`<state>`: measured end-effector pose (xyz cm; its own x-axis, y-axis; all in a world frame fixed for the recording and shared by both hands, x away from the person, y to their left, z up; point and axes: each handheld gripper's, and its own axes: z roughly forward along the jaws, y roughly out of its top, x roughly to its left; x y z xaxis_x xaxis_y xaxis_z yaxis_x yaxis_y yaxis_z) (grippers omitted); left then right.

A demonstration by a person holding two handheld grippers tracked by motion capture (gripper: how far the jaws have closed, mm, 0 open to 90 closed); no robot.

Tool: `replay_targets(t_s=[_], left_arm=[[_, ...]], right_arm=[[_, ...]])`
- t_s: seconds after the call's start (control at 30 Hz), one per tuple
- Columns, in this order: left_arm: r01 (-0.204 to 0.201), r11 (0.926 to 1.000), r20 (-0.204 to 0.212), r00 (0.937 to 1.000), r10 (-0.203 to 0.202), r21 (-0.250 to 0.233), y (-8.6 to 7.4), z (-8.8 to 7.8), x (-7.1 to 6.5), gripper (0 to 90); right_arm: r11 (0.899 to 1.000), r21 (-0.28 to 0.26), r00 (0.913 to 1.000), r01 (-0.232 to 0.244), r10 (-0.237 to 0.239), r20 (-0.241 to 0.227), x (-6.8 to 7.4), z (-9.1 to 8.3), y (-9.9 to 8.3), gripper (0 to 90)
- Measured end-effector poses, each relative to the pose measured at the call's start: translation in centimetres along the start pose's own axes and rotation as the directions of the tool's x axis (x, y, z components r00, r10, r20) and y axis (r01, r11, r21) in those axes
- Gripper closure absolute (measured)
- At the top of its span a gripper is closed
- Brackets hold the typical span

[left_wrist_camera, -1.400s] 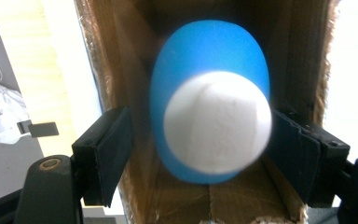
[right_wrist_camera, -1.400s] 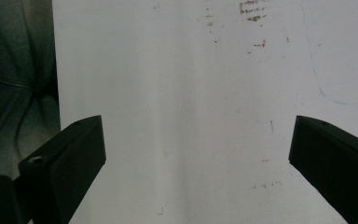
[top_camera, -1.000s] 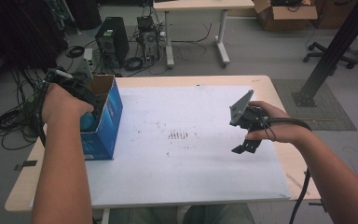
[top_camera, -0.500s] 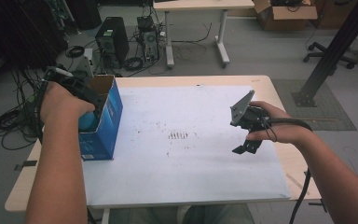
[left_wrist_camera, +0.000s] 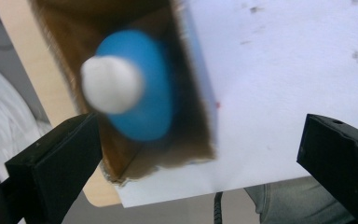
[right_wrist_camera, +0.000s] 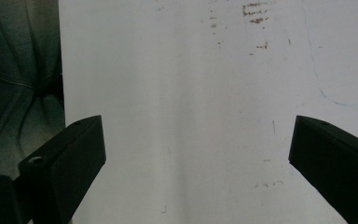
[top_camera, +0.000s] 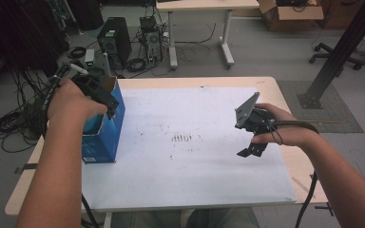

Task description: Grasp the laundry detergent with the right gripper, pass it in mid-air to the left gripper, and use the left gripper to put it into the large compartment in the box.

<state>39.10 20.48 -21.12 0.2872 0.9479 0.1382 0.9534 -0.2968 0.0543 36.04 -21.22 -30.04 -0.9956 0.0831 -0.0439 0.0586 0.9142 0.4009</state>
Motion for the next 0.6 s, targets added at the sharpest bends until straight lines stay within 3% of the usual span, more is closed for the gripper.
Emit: replay_targets(t_s=[0.03, 0.17, 0.23, 0.27, 0.3, 0.37, 0.4, 0.43, 0.53, 0.57, 0.6], left_arm=[[0.0, 1.0, 0.0, 1.0, 0.0, 0.0, 0.0, 0.0, 0.0, 0.2], [-0.102, 0.9947, -0.001, 0.9948, 0.102, -0.013, 0.1, -1.6, -2.3, 0.2], [-0.154, 0.988, -0.017, 0.988, 0.154, -0.013, 0.1, -2.4, -3.4, 0.2], [-0.202, 0.9793, -0.025, 0.9792, 0.201, -0.016, 0.1, -3.1, -4.5, 0.2], [-0.202, 0.9793, -0.025, 0.9792, 0.201, -0.016, 0.1, -3.1, -4.5, 0.2], [-0.256, 0.9665, -0.025, 0.9666, 0.255, -0.021, 0.1, -3.6, -5.6, 0.2], [-0.299, 0.9538, -0.024, 0.9542, 0.298, -0.033, 0.0, -4.0, -6.6, 0.2], [-0.299, 0.9538, -0.024, 0.9542, 0.298, -0.033, 0.0, -4.0, -6.6, 0.2], [-0.357, 0.9332, -0.027, 0.934, 0.356, -0.04, -0.1, -4.1, -8.0, 0.2], [-0.391, 0.9189, -0.024, 0.9202, 0.391, -0.05, -0.2, -3.9, -8.7, 0.2], [-0.391, 0.9189, -0.024, 0.9202, 0.391, -0.05, -0.2, -3.9, -8.7, 0.2]], right_arm=[[1.0, 0.0, 1.0, 0.0, 0.0, 0.0, 0.0, 0.0, 0.0, 3.9], [1.0, 0.003, 1.0, 0.0, 0.0, 0.0, 0.0, -0.1, 0.1, 3.9], [1.0, 0.004, 1.0, 0.0, 0.0, 0.001, 0.1, -0.2, 0.1, 3.8], [1.0, 0.003, 1.0, 0.003, -0.003, 0.001, 0.1, -0.3, 0.2, 3.8], [1.0, 0.003, 1.0, 0.003, -0.003, 0.001, 0.1, -0.3, 0.2, 3.8], [1.0, 0.007, 1.0, 0.005, -0.005, -0.001, 0.2, -0.3, 0.2, 3.9], [1.0, 0.014, 1.0, 0.008, -0.008, -0.001, 0.2, -0.3, 0.3, 3.9], [1.0, 0.014, 1.0, 0.008, -0.008, -0.001, 0.2, -0.3, 0.3, 3.9], [1.0, 0.019, 0.9999, 0.011, -0.011, -0.001, 0.4, -0.5, 0.4, 3.9], [1.0, 0.019, 0.9999, 0.013, -0.013, 0.0, 0.4, -0.5, 0.4, 3.9], [1.0, 0.019, 0.9999, 0.013, -0.013, 0.0, 0.4, -0.5, 0.4, 3.9]])
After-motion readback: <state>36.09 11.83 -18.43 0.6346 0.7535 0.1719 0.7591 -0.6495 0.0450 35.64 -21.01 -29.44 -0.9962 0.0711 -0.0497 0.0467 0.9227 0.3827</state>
